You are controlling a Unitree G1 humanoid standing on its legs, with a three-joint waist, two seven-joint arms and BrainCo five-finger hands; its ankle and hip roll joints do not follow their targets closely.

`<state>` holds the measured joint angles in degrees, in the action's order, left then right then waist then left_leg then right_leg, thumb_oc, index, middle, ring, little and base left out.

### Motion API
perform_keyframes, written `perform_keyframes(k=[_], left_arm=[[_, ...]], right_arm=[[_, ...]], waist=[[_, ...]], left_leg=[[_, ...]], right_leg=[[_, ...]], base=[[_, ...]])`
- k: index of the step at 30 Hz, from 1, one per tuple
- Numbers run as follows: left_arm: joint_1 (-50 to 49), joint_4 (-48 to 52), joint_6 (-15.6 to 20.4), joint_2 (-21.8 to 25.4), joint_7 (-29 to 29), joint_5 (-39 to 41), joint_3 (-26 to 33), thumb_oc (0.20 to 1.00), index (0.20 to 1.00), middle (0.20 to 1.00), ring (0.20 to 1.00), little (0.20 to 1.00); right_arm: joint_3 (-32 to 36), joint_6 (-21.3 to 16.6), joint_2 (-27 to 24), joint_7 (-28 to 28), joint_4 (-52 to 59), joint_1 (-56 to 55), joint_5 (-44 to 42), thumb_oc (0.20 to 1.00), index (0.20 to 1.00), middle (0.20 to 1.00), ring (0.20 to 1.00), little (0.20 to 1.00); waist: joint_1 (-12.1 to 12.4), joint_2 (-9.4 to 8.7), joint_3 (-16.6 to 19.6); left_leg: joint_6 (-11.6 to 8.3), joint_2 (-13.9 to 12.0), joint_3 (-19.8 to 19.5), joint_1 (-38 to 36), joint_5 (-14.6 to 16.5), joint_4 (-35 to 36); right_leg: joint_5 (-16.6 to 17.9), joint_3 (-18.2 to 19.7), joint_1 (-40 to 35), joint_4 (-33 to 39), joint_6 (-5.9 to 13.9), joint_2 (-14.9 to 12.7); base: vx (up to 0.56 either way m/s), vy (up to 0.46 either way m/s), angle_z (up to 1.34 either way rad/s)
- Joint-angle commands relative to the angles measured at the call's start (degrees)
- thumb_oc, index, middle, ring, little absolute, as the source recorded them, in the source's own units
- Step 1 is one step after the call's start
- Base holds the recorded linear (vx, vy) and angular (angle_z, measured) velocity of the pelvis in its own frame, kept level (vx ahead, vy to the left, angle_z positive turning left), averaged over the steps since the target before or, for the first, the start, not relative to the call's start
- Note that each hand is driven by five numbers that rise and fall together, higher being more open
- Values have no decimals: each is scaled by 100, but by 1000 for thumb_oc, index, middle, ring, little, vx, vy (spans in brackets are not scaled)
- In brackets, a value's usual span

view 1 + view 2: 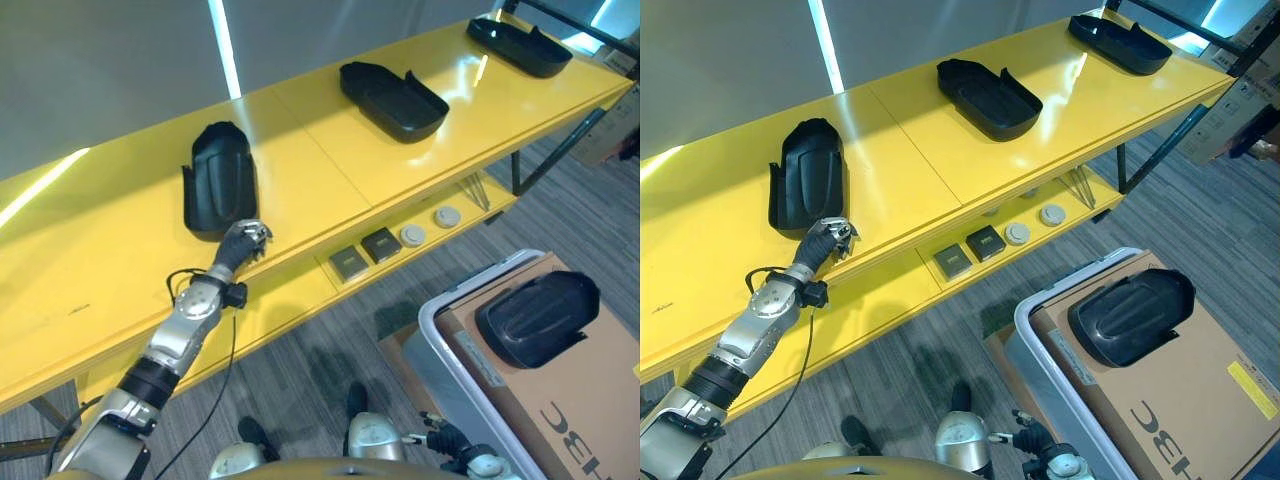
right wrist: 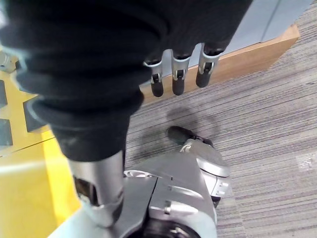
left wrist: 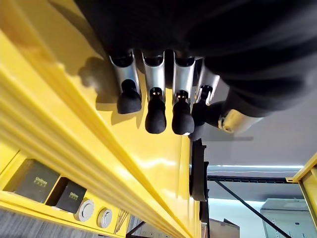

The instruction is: Move parts from the plastic box to the shelf.

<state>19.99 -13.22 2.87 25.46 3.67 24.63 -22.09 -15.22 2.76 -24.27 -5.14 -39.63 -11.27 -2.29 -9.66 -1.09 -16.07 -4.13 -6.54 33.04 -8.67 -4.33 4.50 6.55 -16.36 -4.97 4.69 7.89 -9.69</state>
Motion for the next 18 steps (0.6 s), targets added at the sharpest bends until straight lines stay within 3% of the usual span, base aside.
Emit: perform_keyframes(k=[1, 18], left_arm=[[536, -518, 235, 5, 189, -64, 78, 200, 200, 200, 200, 200], [942, -958, 343, -227, 221, -48, 11, 200, 200, 200, 200, 200]], right_arm=[[-342, -77, -20, -200, 191, -33, 5, 1000, 1000, 1000, 1000, 1000], [-503, -74, 7, -213, 161, 9, 34, 1000, 1000, 1000, 1000, 1000]], waist=[[-24, -65, 13], [-115, -106, 45]], left_leg=[[-49, -519, -413, 283, 667, -948], [-46, -552, -334, 253, 684, -989]], right_leg=[[-293, 65, 177, -380, 334, -351], [-327, 119, 170, -405, 305, -321]], base=[[0, 0, 0], [0, 0, 0]])
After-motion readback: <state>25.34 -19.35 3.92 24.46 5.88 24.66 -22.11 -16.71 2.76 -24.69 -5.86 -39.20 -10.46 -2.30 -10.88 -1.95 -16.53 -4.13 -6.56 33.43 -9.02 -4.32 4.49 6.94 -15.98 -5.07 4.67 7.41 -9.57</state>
